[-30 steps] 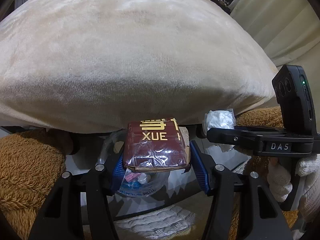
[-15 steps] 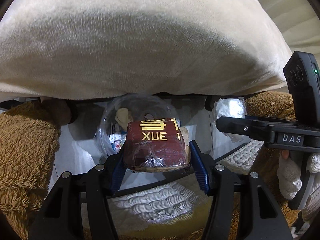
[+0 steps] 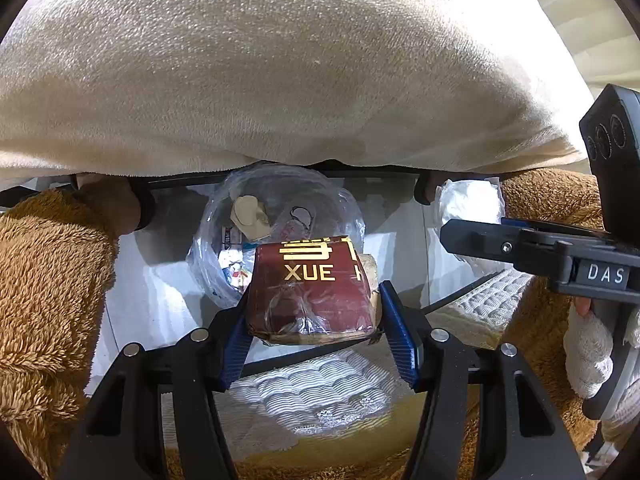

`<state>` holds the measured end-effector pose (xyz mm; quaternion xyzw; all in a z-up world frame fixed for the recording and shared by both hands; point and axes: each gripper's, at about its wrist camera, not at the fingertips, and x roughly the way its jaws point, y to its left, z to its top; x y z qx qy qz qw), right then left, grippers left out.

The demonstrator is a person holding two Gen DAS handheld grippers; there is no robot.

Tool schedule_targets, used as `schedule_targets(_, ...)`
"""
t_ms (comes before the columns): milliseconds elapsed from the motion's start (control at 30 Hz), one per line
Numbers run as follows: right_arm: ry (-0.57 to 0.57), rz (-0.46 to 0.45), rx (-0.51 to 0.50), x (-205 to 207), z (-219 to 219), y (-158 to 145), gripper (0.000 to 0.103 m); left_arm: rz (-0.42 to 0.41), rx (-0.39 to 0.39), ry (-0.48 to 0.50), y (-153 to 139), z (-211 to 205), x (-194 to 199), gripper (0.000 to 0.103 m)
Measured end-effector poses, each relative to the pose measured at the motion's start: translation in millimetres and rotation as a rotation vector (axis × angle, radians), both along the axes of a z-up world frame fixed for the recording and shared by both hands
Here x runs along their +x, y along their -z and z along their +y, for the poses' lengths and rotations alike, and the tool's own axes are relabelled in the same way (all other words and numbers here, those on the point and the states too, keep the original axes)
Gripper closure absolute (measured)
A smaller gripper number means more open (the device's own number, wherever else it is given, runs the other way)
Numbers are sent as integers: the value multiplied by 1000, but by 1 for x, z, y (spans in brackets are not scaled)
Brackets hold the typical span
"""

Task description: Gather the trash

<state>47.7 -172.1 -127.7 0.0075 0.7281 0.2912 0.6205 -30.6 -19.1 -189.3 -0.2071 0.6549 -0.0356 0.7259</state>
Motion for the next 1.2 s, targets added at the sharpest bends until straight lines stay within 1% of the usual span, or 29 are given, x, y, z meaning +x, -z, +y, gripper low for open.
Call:
schedule_targets(33, 9, -1, 3, 1, -2, -1, 52, 4, 1, 3, 1, 0, 0, 45)
schedule_targets(67, 16, 4, 4, 2, -3, 0, 50, 8, 1, 8, 1, 0, 0, 45)
schedule_targets(100, 25, 14, 6, 3, -4, 1, 38, 11, 9, 20, 0, -2, 0, 40)
schedule_targets(133, 33, 19, 10, 4, -5, 1, 33, 12, 28, 33, 1, -4, 1, 32)
schedule_targets(167, 35, 15, 11, 5, -4, 0, 31, 10, 57, 40, 0, -6, 1, 23)
schedule_targets(233, 29, -4, 8, 4, -3, -4, 31, 1, 85, 48, -1, -8, 2, 23)
schedule_targets(367, 50, -37, 23, 6, -6, -12, 31, -19, 65, 23, -6, -2, 2, 23)
schedule_targets(467, 48, -70, 58, 8, -8, -22, 31, -66, 84, 16, -15, 1, 4, 23)
schedule_targets(600, 67, -147, 122, 6, -17, -41, 31, -132, 60, -13, -27, 5, 1, 23)
schedule_targets(667, 73, -177, 155, 6, -22, -49, 31, -180, 65, -23, -37, 7, 0, 23)
schedule_targets(767, 73, -256, 196, 8, -28, -65, 31, -260, 69, -28, -53, 8, 2, 23)
schedule_targets(867, 81, -359, 225, 9, -33, -84, 31, -342, 92, -37, -70, 7, 3, 23)
schedule_targets(967, 88, -434, 253, 7, -38, -99, 31, -413, 105, -33, -87, 4, 3, 23)
schedule_targets(1033, 91, -506, 260, 7, -41, -111, 31, -467, 117, -34, -99, 3, 2, 23)
schedule_targets(1200, 100, -716, 245, 5, -49, -139, 31, -607, 195, -28, -129, -3, -3, 23)
